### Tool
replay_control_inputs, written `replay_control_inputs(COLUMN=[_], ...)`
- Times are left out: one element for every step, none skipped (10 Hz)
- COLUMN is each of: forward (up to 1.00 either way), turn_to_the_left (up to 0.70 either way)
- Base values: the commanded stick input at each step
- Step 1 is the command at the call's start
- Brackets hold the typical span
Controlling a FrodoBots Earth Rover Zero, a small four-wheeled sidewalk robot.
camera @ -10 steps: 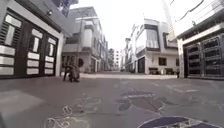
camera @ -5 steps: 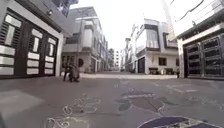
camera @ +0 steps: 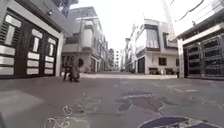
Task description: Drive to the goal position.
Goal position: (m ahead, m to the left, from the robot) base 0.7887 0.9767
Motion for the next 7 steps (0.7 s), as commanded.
replay_control_inputs(forward=[1.0,1.0,1.0,0.45,0.0,0.0,0.0], turn_to_the_left=[0.06,0.06,0.06,0.03,0.0,0.0,0.0])
